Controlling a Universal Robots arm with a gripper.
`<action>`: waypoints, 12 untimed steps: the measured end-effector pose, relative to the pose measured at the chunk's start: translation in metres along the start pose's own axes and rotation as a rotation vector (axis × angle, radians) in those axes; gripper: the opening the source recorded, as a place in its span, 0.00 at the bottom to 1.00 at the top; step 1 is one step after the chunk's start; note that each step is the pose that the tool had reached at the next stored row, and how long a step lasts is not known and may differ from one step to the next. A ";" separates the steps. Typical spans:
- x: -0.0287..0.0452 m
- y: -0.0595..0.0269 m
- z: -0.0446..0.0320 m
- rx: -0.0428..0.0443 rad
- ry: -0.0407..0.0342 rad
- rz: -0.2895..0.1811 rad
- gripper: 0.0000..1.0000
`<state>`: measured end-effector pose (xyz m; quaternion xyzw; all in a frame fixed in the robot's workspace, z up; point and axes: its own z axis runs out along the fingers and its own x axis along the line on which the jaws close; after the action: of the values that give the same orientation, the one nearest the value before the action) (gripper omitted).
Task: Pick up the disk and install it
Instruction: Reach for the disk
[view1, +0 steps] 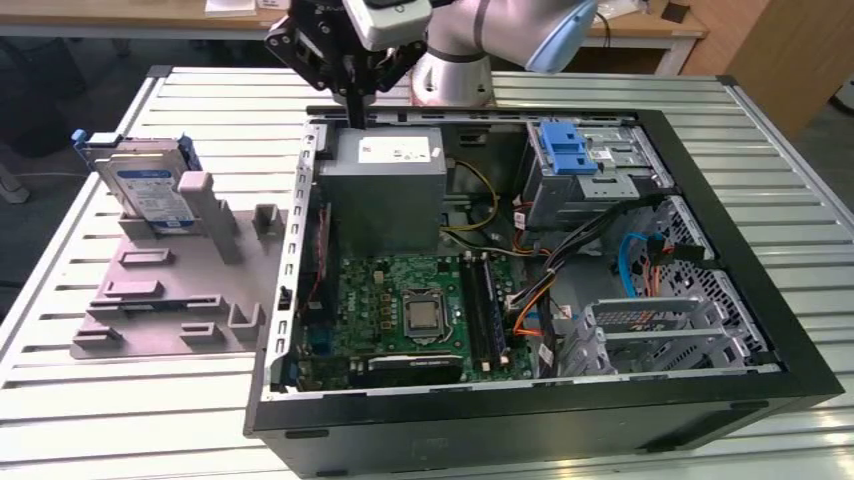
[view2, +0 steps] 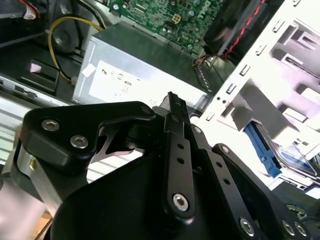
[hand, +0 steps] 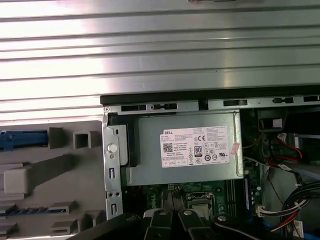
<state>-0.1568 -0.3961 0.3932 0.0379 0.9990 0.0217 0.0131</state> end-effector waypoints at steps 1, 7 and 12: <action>0.0022 0.0000 -0.0001 0.0001 0.0000 0.000 0.11; 0.0134 -0.0004 -0.0001 0.0000 0.0000 0.000 0.11; 0.0223 -0.0008 -0.0001 0.0000 0.0000 0.000 0.11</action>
<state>-0.1791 -0.3952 0.3927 0.0379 0.9990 0.0217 0.0131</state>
